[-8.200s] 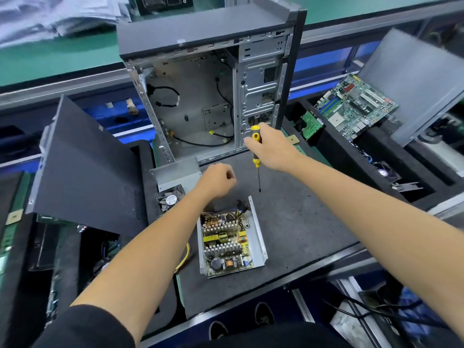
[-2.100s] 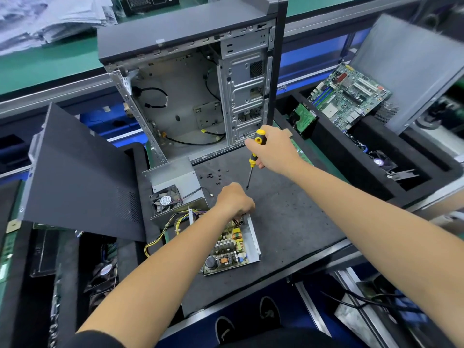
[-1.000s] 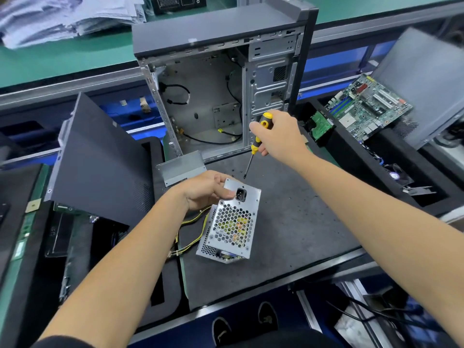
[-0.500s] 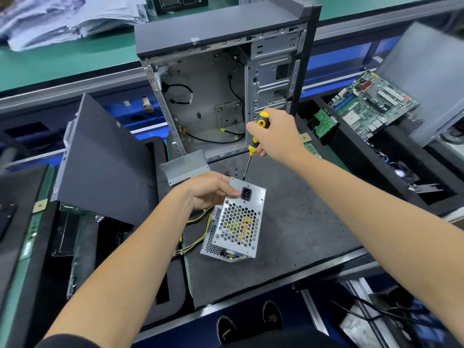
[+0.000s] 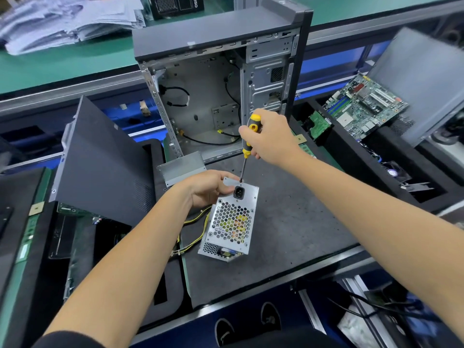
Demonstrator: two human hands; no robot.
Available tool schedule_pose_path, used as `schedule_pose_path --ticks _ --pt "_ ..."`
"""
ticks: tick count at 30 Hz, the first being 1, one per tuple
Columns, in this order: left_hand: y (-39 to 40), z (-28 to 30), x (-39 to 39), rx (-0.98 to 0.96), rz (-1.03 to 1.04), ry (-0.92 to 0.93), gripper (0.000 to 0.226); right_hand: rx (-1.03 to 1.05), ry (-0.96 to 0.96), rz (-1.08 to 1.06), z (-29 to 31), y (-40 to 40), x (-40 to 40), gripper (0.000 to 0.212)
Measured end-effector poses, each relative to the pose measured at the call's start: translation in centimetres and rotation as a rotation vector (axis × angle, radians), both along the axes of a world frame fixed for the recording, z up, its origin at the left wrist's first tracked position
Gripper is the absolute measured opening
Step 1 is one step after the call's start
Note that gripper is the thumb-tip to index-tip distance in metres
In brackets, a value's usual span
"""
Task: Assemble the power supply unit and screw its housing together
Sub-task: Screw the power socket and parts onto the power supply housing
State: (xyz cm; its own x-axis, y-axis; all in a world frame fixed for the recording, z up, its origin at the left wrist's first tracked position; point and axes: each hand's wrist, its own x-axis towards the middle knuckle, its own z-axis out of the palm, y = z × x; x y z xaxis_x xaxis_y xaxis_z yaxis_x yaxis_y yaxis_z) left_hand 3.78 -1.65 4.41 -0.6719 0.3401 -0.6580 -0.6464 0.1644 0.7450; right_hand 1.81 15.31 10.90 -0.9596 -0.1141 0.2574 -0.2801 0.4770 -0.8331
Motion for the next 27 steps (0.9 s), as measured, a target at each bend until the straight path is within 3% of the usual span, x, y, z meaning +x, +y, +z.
schedule_pose_path --ticks 23,27 --pt "-0.1 0.6 0.8 -0.026 0.048 -0.033 0.029 0.057 0.039 0.037 0.2 0.1 1.7 0.026" --pt "-0.2 0.0 0.9 -0.042 0.043 0.107 0.037 0.047 0.037 0.018 0.5 0.5 1.8 0.027"
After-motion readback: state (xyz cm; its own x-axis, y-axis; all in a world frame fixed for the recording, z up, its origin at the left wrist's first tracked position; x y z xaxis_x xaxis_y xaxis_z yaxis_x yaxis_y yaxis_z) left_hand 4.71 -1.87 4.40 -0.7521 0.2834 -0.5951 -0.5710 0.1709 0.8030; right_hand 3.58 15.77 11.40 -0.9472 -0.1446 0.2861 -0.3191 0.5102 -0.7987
